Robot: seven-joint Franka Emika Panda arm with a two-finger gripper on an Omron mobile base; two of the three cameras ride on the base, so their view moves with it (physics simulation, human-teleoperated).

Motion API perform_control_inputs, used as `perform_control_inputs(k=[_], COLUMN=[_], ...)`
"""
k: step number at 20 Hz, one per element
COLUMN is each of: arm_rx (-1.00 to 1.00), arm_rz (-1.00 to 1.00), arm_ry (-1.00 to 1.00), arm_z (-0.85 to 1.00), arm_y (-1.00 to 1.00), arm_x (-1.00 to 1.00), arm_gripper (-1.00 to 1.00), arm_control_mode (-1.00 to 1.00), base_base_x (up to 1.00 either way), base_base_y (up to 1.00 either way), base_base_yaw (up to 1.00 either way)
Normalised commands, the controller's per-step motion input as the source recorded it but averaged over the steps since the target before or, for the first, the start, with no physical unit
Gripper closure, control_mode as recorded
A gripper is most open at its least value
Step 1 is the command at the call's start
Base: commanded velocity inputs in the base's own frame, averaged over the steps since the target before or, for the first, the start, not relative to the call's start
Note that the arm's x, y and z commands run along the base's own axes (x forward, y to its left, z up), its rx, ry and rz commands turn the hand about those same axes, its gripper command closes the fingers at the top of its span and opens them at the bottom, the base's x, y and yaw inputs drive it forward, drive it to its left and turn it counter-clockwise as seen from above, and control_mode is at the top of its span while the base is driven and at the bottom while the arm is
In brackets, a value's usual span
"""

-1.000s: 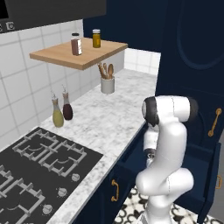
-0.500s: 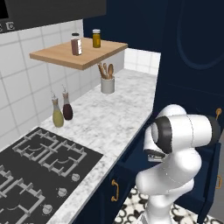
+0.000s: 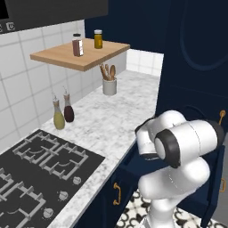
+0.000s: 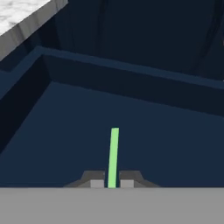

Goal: Take a straw from the drawer in front and place it inside the glass cup on the dining counter.

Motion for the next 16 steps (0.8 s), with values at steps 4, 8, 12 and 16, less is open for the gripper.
perform_control_inputs(k=[4, 8, 12, 16], arm_rx=[0.23, 0.21, 0.18, 0.11], arm_rz=[0.00, 0.00, 0.00, 0.00], arm_ry=[0.17, 0.21, 0.22, 0.13], arm_z=[1.00, 1.00, 1.00, 1.00], arm_y=[-0.55, -0.44, -0.32, -0.22], arm_x=[0.00, 0.01, 0.12, 0.21], arm_gripper=[1.00, 1.00, 1.00, 1.00], arm_control_mode=[-1.00, -1.00, -1.00, -1.00], base_base_x=[0.00, 0.00, 0.00, 0.00], base_base_y=[0.00, 0.00, 0.00, 0.00], base_base_yaw=[0.00, 0.00, 0.00, 0.00])
